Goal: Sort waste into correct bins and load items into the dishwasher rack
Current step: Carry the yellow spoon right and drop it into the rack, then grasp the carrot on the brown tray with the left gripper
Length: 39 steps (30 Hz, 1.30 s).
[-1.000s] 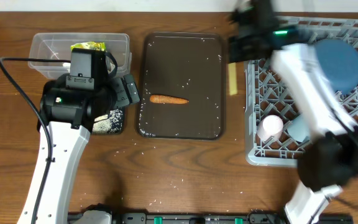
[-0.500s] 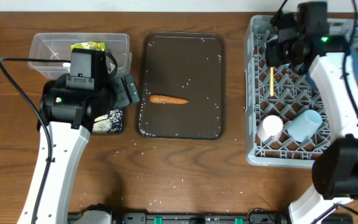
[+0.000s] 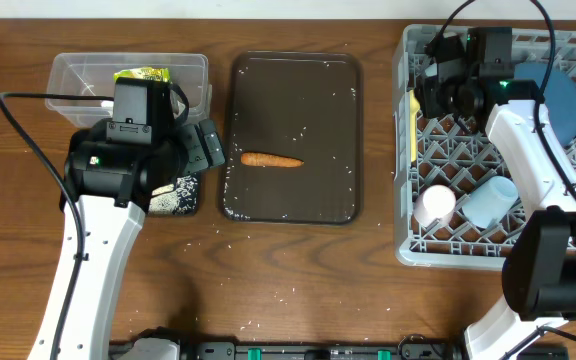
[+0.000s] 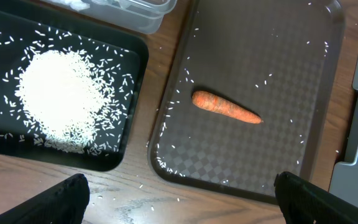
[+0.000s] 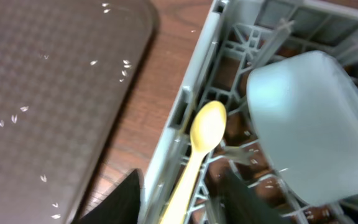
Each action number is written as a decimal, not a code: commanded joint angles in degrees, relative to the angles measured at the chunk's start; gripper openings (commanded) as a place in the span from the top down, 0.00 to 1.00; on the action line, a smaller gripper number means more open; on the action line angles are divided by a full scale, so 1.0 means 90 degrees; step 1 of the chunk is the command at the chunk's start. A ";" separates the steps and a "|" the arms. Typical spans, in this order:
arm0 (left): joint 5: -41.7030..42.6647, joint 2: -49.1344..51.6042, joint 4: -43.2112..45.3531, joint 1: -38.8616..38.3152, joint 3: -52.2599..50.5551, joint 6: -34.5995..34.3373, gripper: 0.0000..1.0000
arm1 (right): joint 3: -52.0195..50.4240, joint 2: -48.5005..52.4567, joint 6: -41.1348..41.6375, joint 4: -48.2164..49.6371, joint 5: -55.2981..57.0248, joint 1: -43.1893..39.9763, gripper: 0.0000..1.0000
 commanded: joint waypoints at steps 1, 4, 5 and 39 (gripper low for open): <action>-0.0075 0.0027 -0.0017 0.0039 0.0005 -0.0015 0.02 | 0.0151 -0.0117 0.0199 -0.0182 -0.0440 -0.0010 0.44; -0.0075 0.0027 -0.0017 0.0039 0.0005 -0.0015 0.02 | 0.0255 -0.0372 0.0413 -0.0398 -0.0697 -0.0010 0.20; -0.0075 0.0027 -0.0017 0.0039 0.0005 -0.0015 0.02 | 0.0267 -0.0474 0.0418 -0.0447 -0.0811 -0.0002 0.09; -0.1460 0.3752 0.2618 -0.1683 -0.0010 -0.6572 0.14 | 0.0267 -0.1338 0.0559 -0.2006 -0.0486 -0.0041 0.01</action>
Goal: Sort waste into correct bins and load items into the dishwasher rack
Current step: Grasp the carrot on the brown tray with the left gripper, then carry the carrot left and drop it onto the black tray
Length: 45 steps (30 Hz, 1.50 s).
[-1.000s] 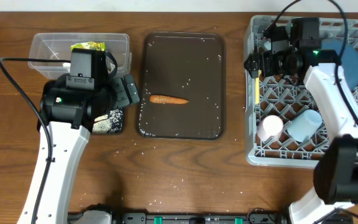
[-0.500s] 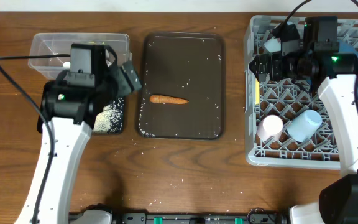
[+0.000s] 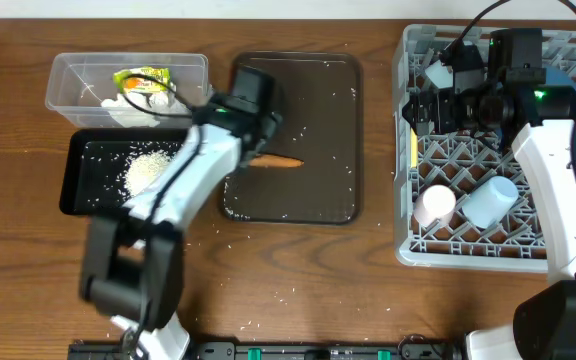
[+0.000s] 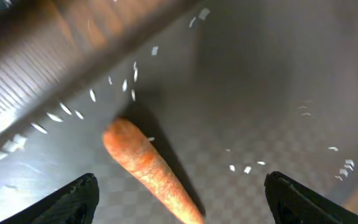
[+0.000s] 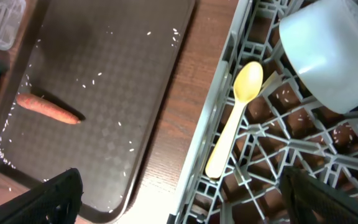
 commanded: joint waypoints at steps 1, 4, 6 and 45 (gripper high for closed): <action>-0.0253 0.0384 0.0022 -0.0066 -0.0005 -0.1015 0.16 | 0.0097 -0.0039 0.0078 -0.0066 0.0002 -0.0017 0.01; -0.0177 0.0716 0.0022 -0.0075 -0.0005 -0.1200 0.18 | 0.0097 -0.0039 0.0078 -0.0131 0.0070 -0.0017 0.01; -0.0107 0.0882 0.0024 -0.0075 -0.0005 -0.1214 0.20 | 0.0097 -0.0039 0.0078 -0.0129 0.0068 -0.0017 0.01; -0.0831 -0.1508 -0.1668 0.1253 0.0095 -0.0175 0.77 | 0.0092 -0.0039 0.0087 -0.0172 0.0063 -0.0017 0.01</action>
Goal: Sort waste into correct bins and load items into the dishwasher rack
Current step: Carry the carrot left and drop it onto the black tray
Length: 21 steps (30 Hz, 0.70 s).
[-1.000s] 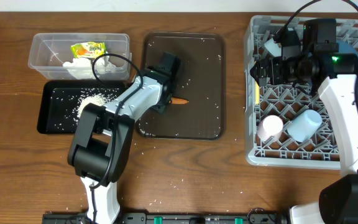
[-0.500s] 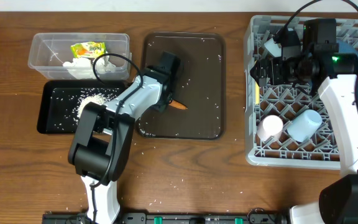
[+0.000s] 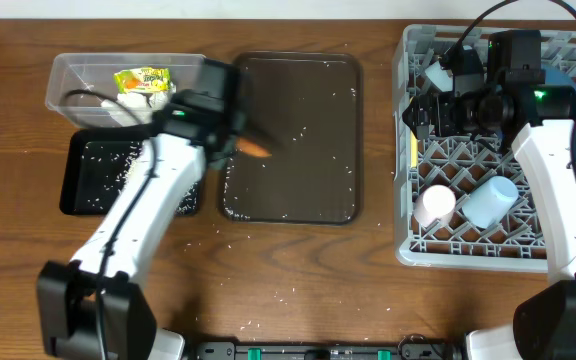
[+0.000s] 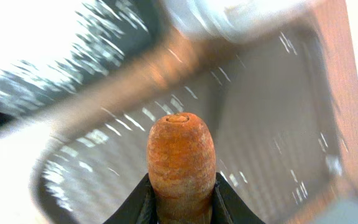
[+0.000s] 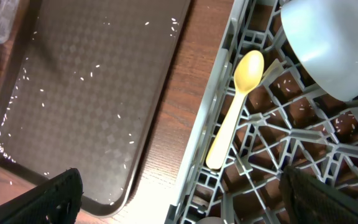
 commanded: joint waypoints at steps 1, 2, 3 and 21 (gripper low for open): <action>-0.0731 0.0029 -0.0420 0.0597 0.0024 0.0102 0.77 | 0.0092 -0.0036 0.0087 -0.0007 0.0017 -0.0017 0.01; -0.0797 0.0046 -0.0544 0.0784 0.0007 0.0104 0.77 | 0.0090 -0.0036 0.0100 -0.0007 0.0017 -0.0017 0.01; -0.0865 0.0068 -0.0661 0.0991 -0.0027 0.0102 0.77 | 0.0090 -0.0036 0.0100 -0.0007 0.0017 -0.0017 0.01; -0.0903 0.1892 -0.0272 0.3077 -0.0527 0.0075 0.76 | 0.0090 -0.0036 0.0100 -0.0007 0.0017 -0.0017 0.01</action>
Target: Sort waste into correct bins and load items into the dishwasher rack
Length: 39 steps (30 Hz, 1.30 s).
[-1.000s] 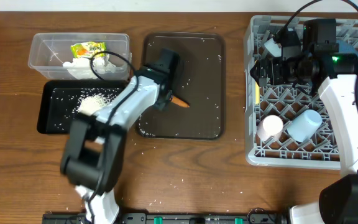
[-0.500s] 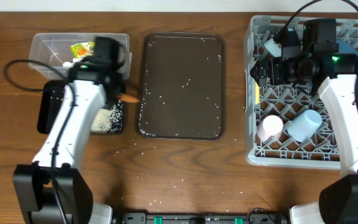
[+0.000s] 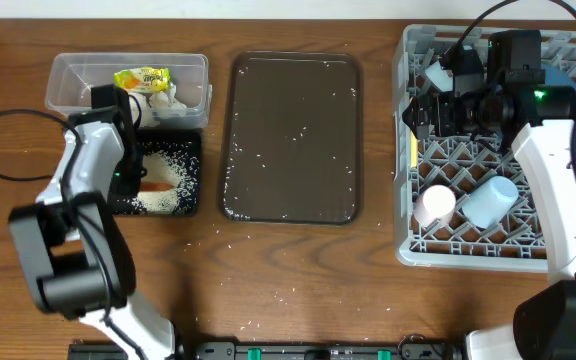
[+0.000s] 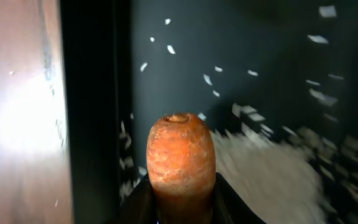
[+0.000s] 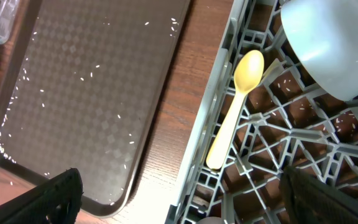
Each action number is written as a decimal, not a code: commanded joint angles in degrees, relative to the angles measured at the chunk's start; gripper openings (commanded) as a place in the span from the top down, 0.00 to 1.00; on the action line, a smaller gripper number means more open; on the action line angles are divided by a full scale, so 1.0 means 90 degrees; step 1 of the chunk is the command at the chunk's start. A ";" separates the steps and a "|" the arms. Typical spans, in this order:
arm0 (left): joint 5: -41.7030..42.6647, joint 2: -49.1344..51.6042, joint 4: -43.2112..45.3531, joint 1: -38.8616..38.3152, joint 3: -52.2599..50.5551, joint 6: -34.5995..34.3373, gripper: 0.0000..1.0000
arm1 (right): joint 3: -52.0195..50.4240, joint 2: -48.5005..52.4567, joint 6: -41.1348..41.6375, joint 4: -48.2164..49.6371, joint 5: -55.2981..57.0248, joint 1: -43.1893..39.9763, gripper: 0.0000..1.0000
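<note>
My left gripper is shut on the orange carrot, which points down into the black bin holding a heap of white rice. Overhead, the carrot shows over the black bin beside my left gripper. The brown tray carries only scattered rice grains. My right gripper hangs open and empty above the left edge of the grey dishwasher rack, where a yellow spoon lies.
A clear bin with a yellow wrapper and white scraps stands behind the black bin. The rack also holds a white cup, a pale blue cup and a blue plate. Loose rice grains dot the table front.
My left gripper, still shut on the carrot, has moved left from the tray's left edge to over the black bin with rice. The right arm has not moved.
The carrot first lay on the brown tray, my left gripper open over the black bin and my right low over the spoon. Then the left was open at the carrot and the right higher. Later the carrot was gripped at the tray's edge, and it now hangs over the black bin.
</note>
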 commanded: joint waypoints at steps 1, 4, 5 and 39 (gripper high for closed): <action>-0.0121 0.0328 0.0053 0.0092 -0.0053 0.0058 0.76 | 0.0090 -0.0036 0.0080 -0.0005 0.0017 -0.0017 0.01; -0.0121 0.0512 0.0085 0.0109 -0.0053 0.0058 0.69 | 0.0090 -0.0036 0.0080 -0.0005 0.0017 -0.0017 0.01; -0.0121 0.0522 0.0085 0.0107 -0.0053 0.0061 0.61 | 0.0090 -0.0036 0.0080 -0.0002 0.0017 -0.0017 0.01; 0.0333 -0.3747 -0.0920 0.0107 0.0425 0.2062 0.07 | 0.0104 -0.2965 0.0078 0.0257 -0.0483 -0.0017 0.01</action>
